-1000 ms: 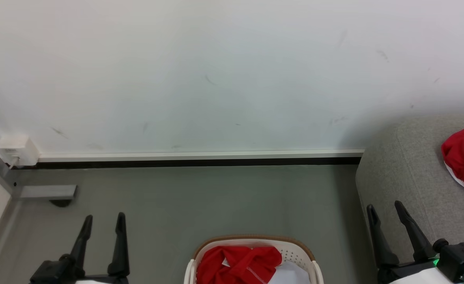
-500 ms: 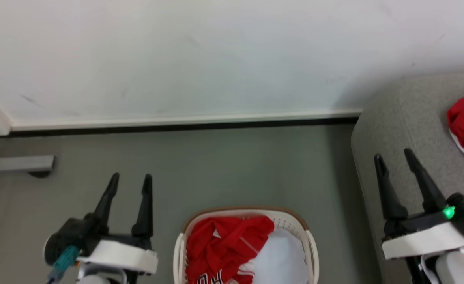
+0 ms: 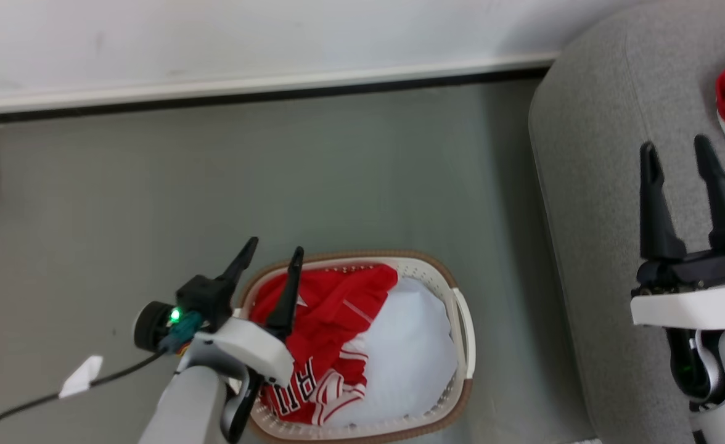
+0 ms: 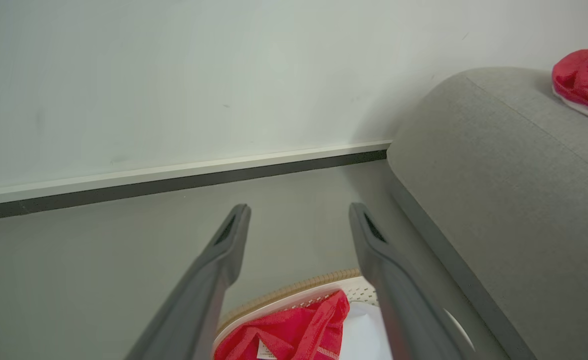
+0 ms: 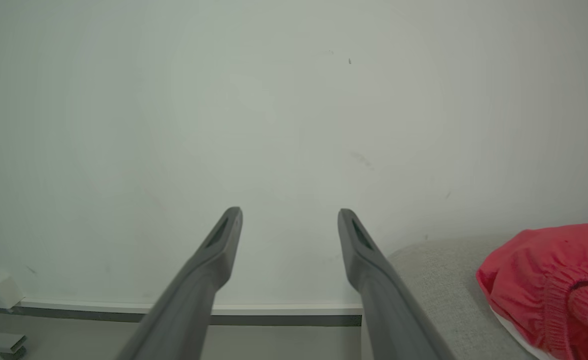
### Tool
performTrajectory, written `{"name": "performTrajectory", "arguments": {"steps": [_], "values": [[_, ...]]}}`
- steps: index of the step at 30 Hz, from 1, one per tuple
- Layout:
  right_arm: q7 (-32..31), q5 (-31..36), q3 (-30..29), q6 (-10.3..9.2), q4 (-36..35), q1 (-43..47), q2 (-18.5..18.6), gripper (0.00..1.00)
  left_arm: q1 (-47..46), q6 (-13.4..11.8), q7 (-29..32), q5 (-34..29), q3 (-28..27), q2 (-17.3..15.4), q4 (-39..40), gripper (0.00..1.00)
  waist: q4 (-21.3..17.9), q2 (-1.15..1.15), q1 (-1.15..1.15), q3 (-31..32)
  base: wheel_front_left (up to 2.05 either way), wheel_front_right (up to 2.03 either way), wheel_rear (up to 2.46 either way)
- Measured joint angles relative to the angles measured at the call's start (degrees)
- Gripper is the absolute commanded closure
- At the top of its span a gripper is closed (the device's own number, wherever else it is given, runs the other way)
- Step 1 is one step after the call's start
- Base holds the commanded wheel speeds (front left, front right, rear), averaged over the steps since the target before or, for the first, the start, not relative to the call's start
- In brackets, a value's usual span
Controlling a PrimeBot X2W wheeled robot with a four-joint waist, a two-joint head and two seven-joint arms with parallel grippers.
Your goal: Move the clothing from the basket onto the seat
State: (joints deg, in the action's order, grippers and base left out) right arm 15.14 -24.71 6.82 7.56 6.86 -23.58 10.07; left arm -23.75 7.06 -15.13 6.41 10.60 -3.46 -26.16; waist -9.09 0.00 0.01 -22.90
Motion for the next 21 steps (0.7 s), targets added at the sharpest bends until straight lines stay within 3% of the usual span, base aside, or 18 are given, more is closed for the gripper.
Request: {"name": "performTrajectory", "arguments": {"steps": [10, 21], "values": [[0.0, 0.0, -3.5, 0.00, -3.3, -5.5, -0.5, 0.00, -11.6, 0.3, 2.2, -1.9, 9.6, -0.7, -18.3, 0.00, -3.0, 0.00, 0.00, -9.4, 0.00, 0.00, 0.00], [0.0, 0.4, -5.0, -0.01, -6.9, -10.6, -1.4, 0.00, -21.7, 0.3, 7.3, 0.6, 18.2, -1.4, -35.1, 0.00, -6.4, 0.00, 0.00, -18.6, 0.00, 0.00, 0.00]]}}
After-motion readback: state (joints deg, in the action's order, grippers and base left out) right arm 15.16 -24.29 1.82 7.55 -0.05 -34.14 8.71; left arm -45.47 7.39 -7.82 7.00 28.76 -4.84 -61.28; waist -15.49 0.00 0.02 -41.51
